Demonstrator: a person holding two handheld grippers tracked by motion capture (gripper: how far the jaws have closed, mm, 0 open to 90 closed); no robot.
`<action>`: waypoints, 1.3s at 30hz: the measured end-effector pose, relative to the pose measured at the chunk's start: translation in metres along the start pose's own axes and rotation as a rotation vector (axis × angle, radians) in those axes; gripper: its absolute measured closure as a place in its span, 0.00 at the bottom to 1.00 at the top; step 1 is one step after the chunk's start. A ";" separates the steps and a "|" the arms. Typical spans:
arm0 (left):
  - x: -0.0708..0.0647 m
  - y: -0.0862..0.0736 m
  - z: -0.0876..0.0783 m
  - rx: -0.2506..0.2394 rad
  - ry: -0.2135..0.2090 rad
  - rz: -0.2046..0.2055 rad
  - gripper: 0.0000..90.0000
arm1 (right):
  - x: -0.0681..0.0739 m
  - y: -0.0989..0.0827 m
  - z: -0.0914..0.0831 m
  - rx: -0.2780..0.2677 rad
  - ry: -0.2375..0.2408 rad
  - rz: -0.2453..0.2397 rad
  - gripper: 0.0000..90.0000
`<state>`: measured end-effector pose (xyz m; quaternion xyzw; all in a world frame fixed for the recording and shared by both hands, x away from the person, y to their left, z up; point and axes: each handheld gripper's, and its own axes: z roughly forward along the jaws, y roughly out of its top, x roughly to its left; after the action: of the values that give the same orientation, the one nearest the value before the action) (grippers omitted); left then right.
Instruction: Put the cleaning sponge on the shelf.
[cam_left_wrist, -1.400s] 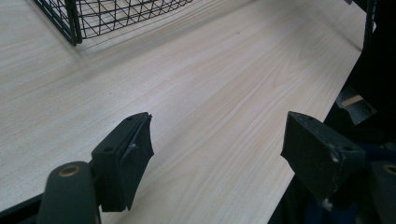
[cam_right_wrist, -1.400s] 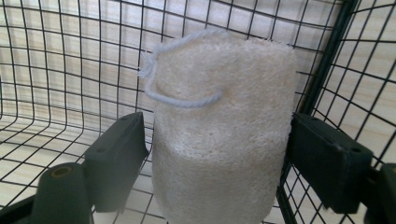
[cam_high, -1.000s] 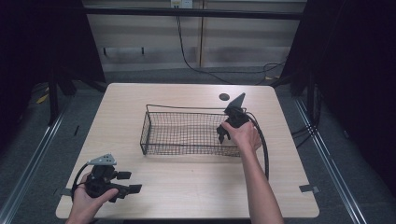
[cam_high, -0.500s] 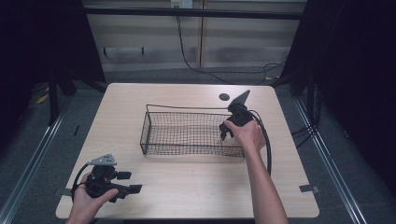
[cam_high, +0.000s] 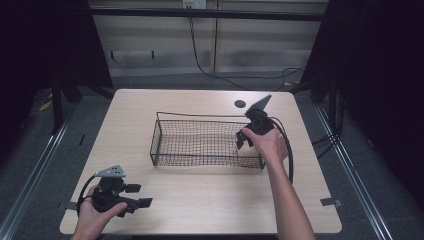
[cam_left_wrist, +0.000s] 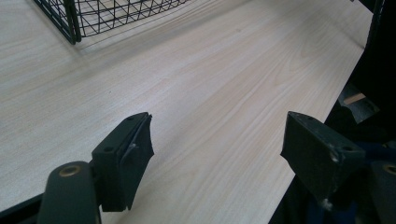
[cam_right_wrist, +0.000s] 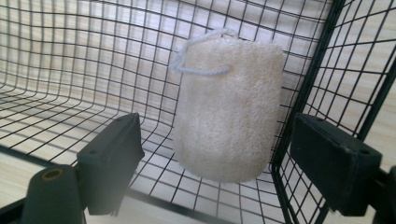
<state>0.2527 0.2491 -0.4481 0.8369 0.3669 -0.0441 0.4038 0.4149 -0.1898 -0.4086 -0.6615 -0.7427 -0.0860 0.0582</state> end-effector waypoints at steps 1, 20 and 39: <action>0.000 0.000 0.000 0.000 0.001 0.001 0.27 | 0.000 -0.001 0.000 -0.010 0.006 -0.010 0.18; 0.001 0.000 0.002 0.006 0.006 -0.005 0.27 | 0.003 -0.021 -0.018 -0.041 0.063 -0.106 0.20; 0.001 -0.001 0.001 0.010 0.008 -0.003 0.27 | 0.005 -0.060 -0.027 -0.148 0.148 -0.217 0.24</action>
<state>0.2534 0.2491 -0.4501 0.8386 0.3694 -0.0431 0.3981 0.3540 -0.1973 -0.3842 -0.5715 -0.7952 -0.1951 0.0542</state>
